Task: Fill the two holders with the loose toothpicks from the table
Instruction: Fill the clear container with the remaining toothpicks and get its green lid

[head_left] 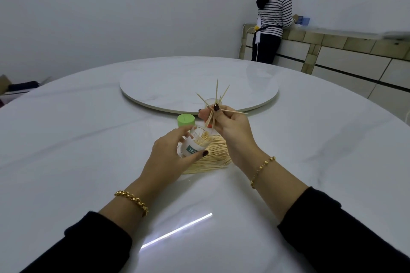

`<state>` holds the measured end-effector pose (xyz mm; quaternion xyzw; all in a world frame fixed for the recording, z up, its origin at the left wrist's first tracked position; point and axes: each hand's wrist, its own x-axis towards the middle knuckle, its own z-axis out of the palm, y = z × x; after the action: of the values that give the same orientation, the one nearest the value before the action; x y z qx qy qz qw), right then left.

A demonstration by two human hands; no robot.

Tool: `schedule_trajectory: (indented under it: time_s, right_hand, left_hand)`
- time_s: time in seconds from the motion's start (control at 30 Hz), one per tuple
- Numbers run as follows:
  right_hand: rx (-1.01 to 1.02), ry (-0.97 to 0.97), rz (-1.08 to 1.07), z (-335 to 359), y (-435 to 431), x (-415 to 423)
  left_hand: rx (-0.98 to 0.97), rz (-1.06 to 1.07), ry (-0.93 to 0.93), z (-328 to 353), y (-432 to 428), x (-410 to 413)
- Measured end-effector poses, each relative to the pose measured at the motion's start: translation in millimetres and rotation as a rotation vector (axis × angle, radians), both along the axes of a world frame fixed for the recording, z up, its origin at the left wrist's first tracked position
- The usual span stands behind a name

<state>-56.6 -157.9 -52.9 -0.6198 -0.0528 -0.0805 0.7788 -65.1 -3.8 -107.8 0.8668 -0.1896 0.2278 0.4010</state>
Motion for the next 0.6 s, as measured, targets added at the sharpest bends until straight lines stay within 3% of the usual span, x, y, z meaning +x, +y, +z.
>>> schedule_trajectory:
  time_s: [0.6]
  right_hand:
    - [-0.128, 0.052, 0.017, -25, 11, 2]
  left_hand:
    - [0.007, 0.043, 0.008, 1, 3, 1]
